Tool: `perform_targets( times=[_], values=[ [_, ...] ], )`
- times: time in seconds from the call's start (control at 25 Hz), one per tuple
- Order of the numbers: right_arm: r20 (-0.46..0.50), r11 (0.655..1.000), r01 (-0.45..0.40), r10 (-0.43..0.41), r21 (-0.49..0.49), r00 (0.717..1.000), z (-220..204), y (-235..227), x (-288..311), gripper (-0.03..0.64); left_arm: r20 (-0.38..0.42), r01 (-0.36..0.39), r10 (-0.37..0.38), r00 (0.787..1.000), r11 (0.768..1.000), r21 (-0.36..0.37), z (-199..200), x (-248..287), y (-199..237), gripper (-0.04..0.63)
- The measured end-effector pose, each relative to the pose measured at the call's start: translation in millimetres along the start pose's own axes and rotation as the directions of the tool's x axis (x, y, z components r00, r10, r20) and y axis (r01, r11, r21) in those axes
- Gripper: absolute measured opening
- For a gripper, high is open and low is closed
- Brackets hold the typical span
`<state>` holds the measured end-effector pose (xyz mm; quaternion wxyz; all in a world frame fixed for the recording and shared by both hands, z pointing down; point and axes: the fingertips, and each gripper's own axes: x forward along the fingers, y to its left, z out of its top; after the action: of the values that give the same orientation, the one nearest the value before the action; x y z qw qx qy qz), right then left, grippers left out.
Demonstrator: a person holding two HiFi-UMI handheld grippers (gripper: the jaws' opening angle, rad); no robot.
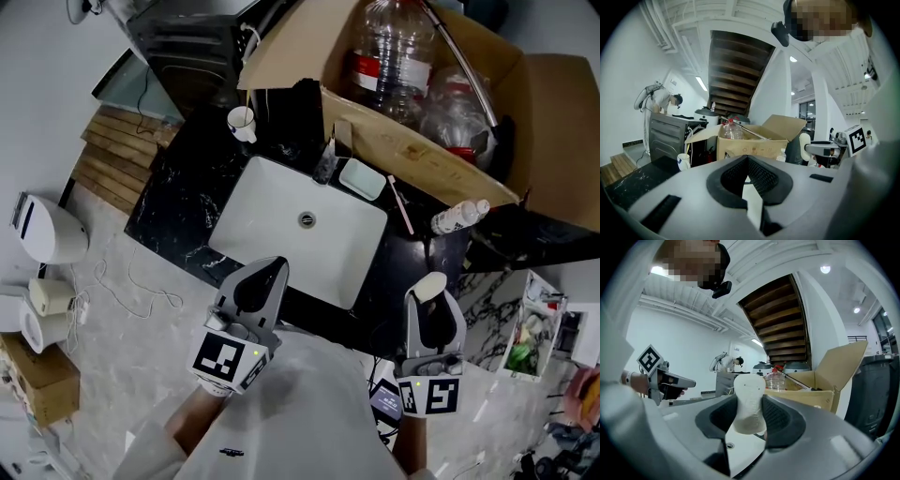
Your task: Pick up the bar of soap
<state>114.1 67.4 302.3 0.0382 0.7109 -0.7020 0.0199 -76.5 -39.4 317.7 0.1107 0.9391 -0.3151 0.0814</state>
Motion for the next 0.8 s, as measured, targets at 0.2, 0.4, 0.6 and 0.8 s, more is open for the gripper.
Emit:
perform_targets(
  times=[0.2,0.4,0.6,0.8],
  values=[
    [0.032,1.0,0.002,-0.001,-0.003,0.999,-4.8,0.7,-3.8,0.181,0.015,-0.018,0.018,1.0,1.0,-0.023,2.6,-3.0,8.2,0.006],
    [0.015,0.999,-0.041,0.041,-0.016,0.999,-9.6,15.1,-3.7,0.181,0.01,-0.018,0.019,1.0,0.999,-0.026,0.6,-4.3,8.5,0.006],
    [0.027,0.999,-0.048,0.048,-0.001,0.998,-5.9,13.8,0.8,0.181,0.01,-0.01,0.01,1.0,1.0,-0.029,-2.6,-2.1,5.8,0.006],
    [0.02,0.999,-0.052,0.052,0.0,0.998,-5.2,13.5,7.5,0.181,0.009,-0.01,0.01,1.0,0.999,-0.032,-3.3,-3.4,6.7,0.006]
  ],
)
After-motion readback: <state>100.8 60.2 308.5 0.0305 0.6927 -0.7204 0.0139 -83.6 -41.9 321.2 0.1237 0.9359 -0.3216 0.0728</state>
